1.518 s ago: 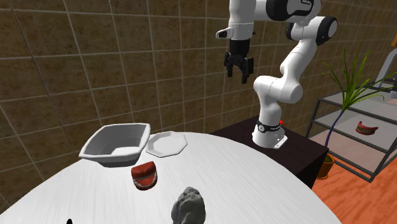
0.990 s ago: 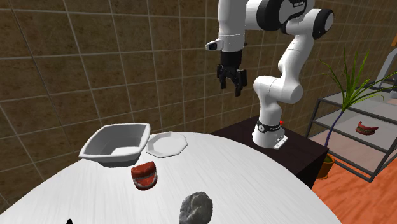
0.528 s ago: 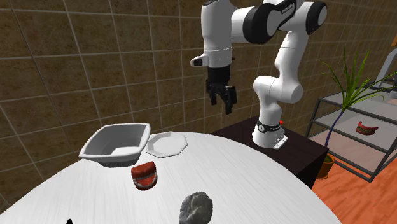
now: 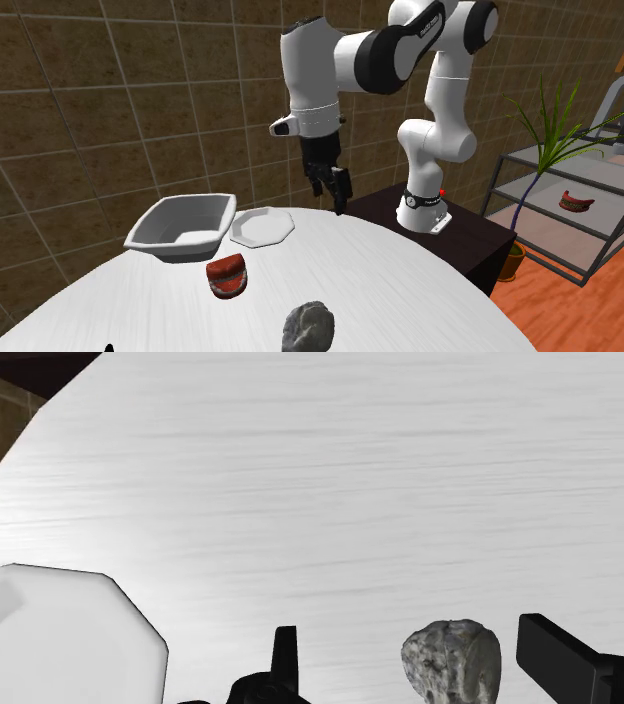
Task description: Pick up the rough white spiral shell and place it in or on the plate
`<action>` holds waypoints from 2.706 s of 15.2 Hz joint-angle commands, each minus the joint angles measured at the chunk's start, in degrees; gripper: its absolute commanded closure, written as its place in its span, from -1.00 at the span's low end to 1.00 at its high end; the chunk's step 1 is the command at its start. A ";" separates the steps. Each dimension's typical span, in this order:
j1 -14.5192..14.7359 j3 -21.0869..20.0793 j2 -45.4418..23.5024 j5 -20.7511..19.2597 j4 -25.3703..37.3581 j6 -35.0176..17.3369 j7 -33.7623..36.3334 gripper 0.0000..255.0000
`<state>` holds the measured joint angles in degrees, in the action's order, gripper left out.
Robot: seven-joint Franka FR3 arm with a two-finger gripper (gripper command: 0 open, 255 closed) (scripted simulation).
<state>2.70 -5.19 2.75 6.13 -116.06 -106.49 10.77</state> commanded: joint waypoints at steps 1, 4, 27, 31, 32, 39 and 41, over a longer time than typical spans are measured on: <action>0.34 -0.35 -4.69 0.55 3.45 -1.19 0.45 -1.00; 0.87 -0.84 -11.34 1.17 9.49 -1.73 1.17 -1.00; 3.79 -2.32 -37.52 2.41 34.03 -3.41 3.87 -1.00; 3.79 -2.32 -37.52 2.41 34.04 -3.40 3.87 1.00; 3.79 -2.32 -37.52 2.41 34.04 -3.40 3.87 1.00; 3.79 -2.32 -37.52 2.41 34.03 -3.40 3.87 1.00; 3.79 -2.32 -37.52 2.41 34.03 -3.40 3.87 -1.00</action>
<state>6.50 -7.51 -34.77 8.54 -82.03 -109.89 14.63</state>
